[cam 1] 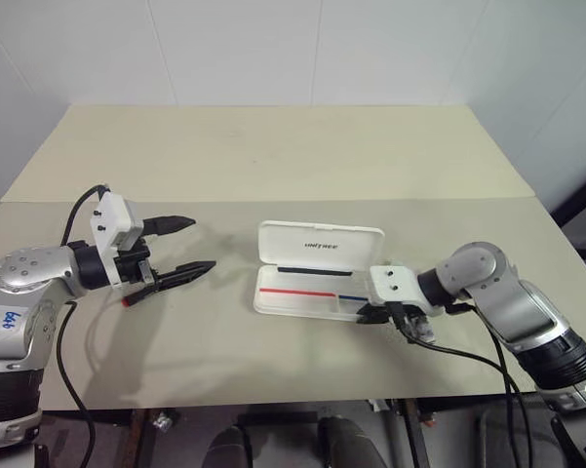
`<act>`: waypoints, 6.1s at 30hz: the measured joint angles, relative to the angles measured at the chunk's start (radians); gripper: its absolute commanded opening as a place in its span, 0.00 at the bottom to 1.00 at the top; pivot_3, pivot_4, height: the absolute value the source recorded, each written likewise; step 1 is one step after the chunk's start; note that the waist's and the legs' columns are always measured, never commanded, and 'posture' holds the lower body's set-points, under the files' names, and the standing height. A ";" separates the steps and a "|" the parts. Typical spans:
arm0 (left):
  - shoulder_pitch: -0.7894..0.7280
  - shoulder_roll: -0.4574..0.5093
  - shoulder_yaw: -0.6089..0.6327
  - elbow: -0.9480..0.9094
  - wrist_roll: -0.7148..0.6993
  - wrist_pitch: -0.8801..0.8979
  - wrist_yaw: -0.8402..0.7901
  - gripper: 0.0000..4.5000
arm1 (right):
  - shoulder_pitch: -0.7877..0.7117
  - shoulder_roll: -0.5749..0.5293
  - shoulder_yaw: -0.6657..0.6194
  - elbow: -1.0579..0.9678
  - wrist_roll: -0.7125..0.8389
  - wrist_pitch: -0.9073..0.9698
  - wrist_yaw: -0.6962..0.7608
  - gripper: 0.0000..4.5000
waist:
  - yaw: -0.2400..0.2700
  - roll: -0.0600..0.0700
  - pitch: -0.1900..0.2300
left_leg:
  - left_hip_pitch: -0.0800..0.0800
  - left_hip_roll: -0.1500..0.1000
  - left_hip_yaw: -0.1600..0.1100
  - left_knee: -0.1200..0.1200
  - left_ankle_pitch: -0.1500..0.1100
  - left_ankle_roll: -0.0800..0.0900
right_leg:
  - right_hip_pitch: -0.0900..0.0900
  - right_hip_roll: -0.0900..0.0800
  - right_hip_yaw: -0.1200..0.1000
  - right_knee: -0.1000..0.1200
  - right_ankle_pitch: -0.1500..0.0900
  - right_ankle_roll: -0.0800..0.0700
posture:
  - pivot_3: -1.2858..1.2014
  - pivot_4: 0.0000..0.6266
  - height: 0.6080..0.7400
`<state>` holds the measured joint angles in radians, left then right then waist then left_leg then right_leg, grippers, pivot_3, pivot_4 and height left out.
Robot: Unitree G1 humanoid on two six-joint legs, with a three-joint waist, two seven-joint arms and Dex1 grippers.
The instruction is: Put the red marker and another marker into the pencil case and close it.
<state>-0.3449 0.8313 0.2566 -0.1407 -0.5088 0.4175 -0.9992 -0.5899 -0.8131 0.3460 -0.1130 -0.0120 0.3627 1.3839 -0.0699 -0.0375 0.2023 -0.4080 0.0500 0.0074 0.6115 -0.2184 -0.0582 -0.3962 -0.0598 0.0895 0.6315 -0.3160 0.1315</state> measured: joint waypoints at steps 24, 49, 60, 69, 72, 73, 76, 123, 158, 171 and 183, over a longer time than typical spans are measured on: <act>0.008 0.000 0.009 -0.015 -0.007 0.033 0.007 1.00 | -0.019 0.057 -0.009 0.072 0.074 -0.163 -0.012 0.18 | -0.006 -0.002 -0.001 | 0.001 0.000 0.000 0.000 -0.001 0.001 | 0.002 0.000 0.000 -0.001 0.001 0.000 | 0.52 0.24 1.00; 0.200 0.104 0.135 0.079 0.023 -0.047 -0.080 1.00 | 0.048 0.057 -0.391 -0.015 0.549 -0.014 -0.034 1.00 | 0.014 -0.002 -0.001 | 0.001 0.001 0.001 -0.001 -0.002 0.001 | 0.002 -0.001 0.000 -0.003 -0.003 -0.008 | 0.52 0.24 1.00; 0.172 0.203 0.081 0.293 0.097 -0.075 -0.172 1.00 | -0.069 0.098 -0.437 -0.125 0.792 0.192 -0.161 1.00 | 0.020 -0.002 -0.001 | 0.001 0.003 0.002 -0.002 -0.004 0.001 | 0.001 -0.002 -0.001 -0.004 -0.008 -0.017 | 0.52 0.24 1.00; -0.003 0.201 -0.126 0.390 0.280 -0.124 -0.117 1.00 | -0.020 0.110 -0.430 -0.172 0.780 0.187 -0.221 1.00 | 0.017 -0.002 -0.001 | -0.001 0.003 0.003 -0.002 -0.007 0.002 | -0.001 -0.001 -0.001 -0.003 -0.003 -0.007 | 0.52 0.24 1.00; -0.004 0.201 -0.155 0.390 0.291 -0.122 -0.116 1.00 | -0.005 0.110 -0.430 -0.191 0.779 0.186 -0.243 1.00 | 0.013 -0.002 -0.001 | -0.001 0.005 0.004 -0.001 -0.008 0.001 | -0.002 0.002 0.000 -0.003 -0.004 -0.007 | 0.52 0.24 1.00; -0.004 0.200 -0.161 0.392 0.297 -0.124 -0.114 1.00 | -0.001 0.110 -0.430 -0.199 0.779 0.186 -0.251 1.00 | 0.014 -0.002 -0.001 | -0.001 0.006 0.004 -0.001 -0.008 0.001 | -0.002 0.003 -0.001 -0.003 -0.004 -0.006 | 0.52 0.24 1.00; -0.015 0.199 -0.178 0.423 0.322 -0.132 -0.105 1.00 | 0.015 0.110 -0.432 -0.210 0.780 0.186 -0.274 1.00 | 0.016 -0.002 -0.001 | -0.001 0.008 0.004 -0.001 -0.008 0.001 | -0.002 0.005 -0.001 -0.002 -0.004 -0.007 | 0.52 0.24 1.00; -0.332 -0.068 -0.409 0.156 0.300 -0.012 -0.154 0.13 | 0.122 0.059 -0.446 -0.194 0.735 0.184 -0.286 1.00 | 0.042 -0.002 -0.001 | 0.001 0.015 0.004 0.005 -0.009 -0.001 | -0.002 0.017 0.005 0.005 -0.004 -0.008 | 0.52 0.24 1.00; -0.493 -0.382 -0.670 0.381 0.564 -0.168 -0.069 0.13 | 0.333 -0.022 -0.573 -0.282 0.696 0.129 -0.396 1.00 | 0.042 -0.001 0.000 | 0.001 0.014 0.006 0.015 -0.009 -0.001 | 0.001 0.018 0.011 0.006 -0.002 -0.002 | 0.52 0.24 1.00; -0.494 -0.424 -0.656 0.388 0.565 -0.176 -0.084 0.74 | 0.338 -0.015 -0.584 -0.309 0.715 0.143 -0.425 1.00 | 0.042 -0.001 0.000 | 0.001 0.014 0.006 0.015 -0.010 -0.001 | 0.001 0.018 0.011 0.006 -0.002 -0.002 | 0.52 0.24 1.00; -0.487 -0.411 -0.616 0.246 0.450 -0.126 -0.170 0.96 | 0.330 -0.003 -0.577 -0.301 0.713 0.144 -0.426 1.00 | 0.041 -0.001 0.000 | 0.001 0.014 0.006 0.015 -0.010 -0.001 | 0.001 0.018 0.011 0.006 -0.002 -0.002 | 0.52 0.24 1.00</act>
<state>-0.8316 0.4198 -0.3590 0.1053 -0.0590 0.2916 -1.1688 -0.2602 -0.8156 -0.2314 -0.4141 0.7007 0.5065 0.9584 -0.0286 -0.0389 0.2018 -0.4072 0.0641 0.0133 0.6264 -0.2281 -0.0592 -0.3954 -0.0415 0.1003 0.6373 -0.3178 0.1293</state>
